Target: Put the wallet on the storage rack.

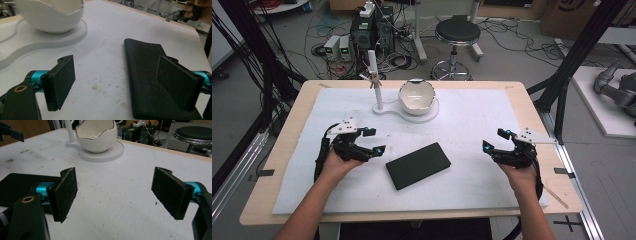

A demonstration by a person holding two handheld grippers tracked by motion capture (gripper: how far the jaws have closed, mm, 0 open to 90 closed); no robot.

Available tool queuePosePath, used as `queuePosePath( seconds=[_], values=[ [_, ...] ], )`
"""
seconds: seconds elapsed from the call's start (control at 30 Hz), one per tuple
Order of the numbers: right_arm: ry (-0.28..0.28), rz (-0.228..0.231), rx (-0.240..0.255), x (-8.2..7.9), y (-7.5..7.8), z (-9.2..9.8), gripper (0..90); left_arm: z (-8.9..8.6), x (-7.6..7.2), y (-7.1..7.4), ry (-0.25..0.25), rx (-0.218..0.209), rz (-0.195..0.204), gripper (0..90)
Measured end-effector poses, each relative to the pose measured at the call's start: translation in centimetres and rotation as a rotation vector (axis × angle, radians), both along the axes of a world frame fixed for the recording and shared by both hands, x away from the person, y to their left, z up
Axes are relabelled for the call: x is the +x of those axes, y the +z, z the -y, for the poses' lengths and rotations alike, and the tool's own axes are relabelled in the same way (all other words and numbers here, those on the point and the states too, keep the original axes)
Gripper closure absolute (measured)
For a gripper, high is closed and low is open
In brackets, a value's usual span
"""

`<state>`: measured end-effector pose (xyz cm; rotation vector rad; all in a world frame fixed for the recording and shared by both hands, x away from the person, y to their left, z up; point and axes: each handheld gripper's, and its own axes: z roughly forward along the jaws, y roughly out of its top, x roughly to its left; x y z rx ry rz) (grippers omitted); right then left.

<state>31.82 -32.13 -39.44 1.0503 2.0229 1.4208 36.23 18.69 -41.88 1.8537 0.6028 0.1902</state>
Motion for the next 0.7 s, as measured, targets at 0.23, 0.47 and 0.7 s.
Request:
queuePosePath(
  seconds=[0.23,0.47,0.7],
  values=[
    [0.019,-0.003,-0.009,0.3,-0.1,-0.5,21.2,3.7,0.8,-1.1,-0.088,0.084,-0.090,15.8],
    [0.028,-0.003,-0.019,0.4,-0.2,-0.6,21.2,6.5,1.2,-2.6,-0.182,0.180,-0.185,15.9],
    [0.035,-0.008,-0.038,0.5,-0.2,-0.8,21.2,7.0,0.9,-3.1,-0.198,0.267,-0.235,17.8]
  ],
)
